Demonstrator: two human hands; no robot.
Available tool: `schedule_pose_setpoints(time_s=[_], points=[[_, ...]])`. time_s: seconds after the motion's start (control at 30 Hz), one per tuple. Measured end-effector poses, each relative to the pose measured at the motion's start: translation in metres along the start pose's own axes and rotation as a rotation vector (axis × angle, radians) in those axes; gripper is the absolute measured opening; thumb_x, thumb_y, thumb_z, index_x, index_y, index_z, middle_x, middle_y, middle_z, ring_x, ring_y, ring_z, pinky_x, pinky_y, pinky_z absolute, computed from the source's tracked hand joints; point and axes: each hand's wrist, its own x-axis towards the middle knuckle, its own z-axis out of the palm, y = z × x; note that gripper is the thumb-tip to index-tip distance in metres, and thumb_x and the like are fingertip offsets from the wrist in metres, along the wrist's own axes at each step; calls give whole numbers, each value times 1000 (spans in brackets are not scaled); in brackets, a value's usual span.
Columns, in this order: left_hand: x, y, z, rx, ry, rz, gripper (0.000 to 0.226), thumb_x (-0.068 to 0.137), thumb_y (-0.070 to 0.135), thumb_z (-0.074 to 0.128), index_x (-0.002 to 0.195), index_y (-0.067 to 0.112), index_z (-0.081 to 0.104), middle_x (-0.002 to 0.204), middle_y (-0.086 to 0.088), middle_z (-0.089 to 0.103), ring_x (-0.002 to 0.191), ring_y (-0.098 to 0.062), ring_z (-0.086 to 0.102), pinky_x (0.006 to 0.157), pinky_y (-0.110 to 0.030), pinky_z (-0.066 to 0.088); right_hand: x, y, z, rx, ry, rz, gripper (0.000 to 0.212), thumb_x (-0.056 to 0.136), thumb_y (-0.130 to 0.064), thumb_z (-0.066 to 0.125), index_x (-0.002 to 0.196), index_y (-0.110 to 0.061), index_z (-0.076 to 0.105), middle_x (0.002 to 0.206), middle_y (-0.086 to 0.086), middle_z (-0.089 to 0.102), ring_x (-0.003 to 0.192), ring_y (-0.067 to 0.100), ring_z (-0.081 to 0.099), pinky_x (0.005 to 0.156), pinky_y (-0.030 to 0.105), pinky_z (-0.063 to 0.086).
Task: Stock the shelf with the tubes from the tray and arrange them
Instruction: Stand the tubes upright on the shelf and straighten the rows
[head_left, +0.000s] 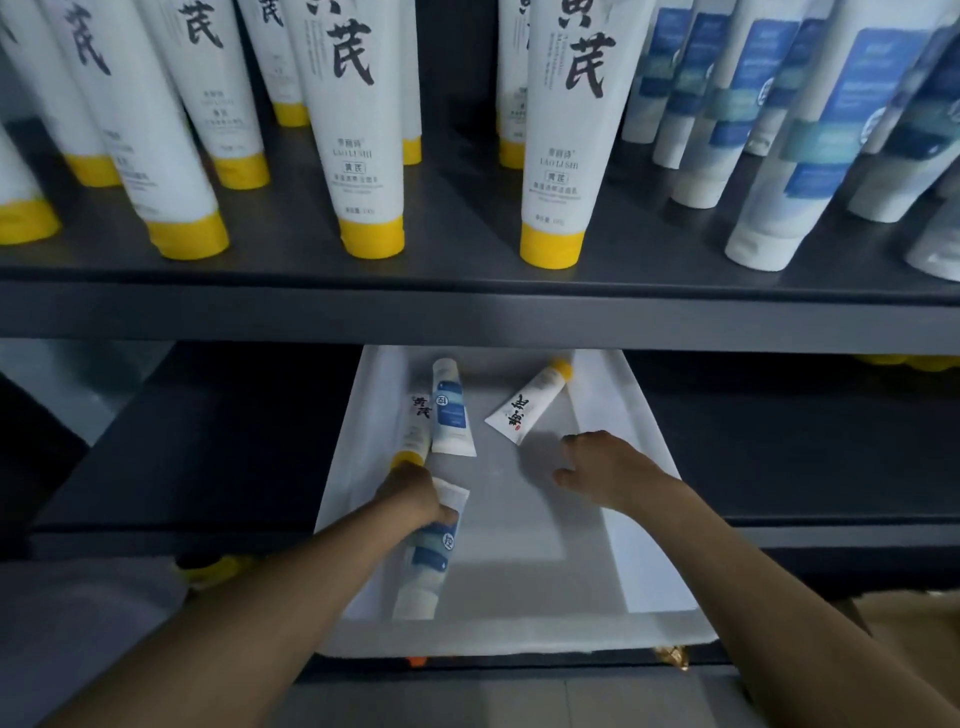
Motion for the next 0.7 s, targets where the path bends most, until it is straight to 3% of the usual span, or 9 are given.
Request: schedule_pose_setpoints(time_s=[0.07,0.1,0.17,0.27,0.33,0.4,0.47,0.6,0.7], points=[[4,0,3,-132,-65,5,22,75,20,75,84,14,56,100,-6,60,90,-20,60,73,-23,44,9,2,1,59,42,60,25,91,-26,48,72,-12,39,75,3,45,80,25,50,54,28,32],[5,0,5,-208,-99,-2,21,77,15,74,78,16,53,98,-6,59,87,-19,58,74,-25,46,14,2,2,108,60,100,23,90,-25,48,74,-9,42,76,4,46,80,26,51,54,28,32],[5,0,5,-320,-158,9,18,80,11,70,86,13,53,98,-8,58,88,-21,57,76,-30,47,25,2,4,332,92,211,26,86,-24,50,67,-8,45,69,5,50,71,24,52,51,27,37],[6,-3,-2,-464,-190,16,33,79,14,72,106,6,54,106,-13,63,92,-25,62,78,-36,51,42,-6,11,800,99,375,25,82,-24,60,65,-7,55,72,13,63,67,27,60,73,38,56],[7,-5,-7,-541,-209,40,22,82,13,69,100,11,57,100,-11,65,90,-25,63,82,-38,51,52,-13,17,975,98,457,28,81,-26,65,64,-6,56,68,14,63,62,28,61,78,40,56],[6,-7,-12,-594,-227,65,8,87,12,63,88,18,58,87,-4,63,78,-18,61,75,-30,49,63,-19,23,1034,114,527,32,80,-32,68,65,-6,57,60,10,60,54,24,57,76,38,55],[2,-7,-18,-651,-212,79,7,88,11,61,91,17,58,82,1,62,73,-12,58,67,-24,46,71,-24,30,1030,149,577,35,81,-38,67,66,-7,57,60,8,58,54,23,56,70,34,50],[0,-12,-23,-682,-153,99,22,87,10,62,109,11,60,99,-7,65,89,-20,61,78,-28,49,86,-34,40,1005,218,623,45,82,-49,63,102,-9,65,98,9,64,96,29,62,73,27,42],[-1,-12,-25,-695,-129,110,28,86,11,63,114,10,60,106,-8,65,99,-22,62,86,-31,50,91,-43,45,885,285,650,52,76,-50,68,109,-10,66,113,10,66,105,30,61,88,32,49]])
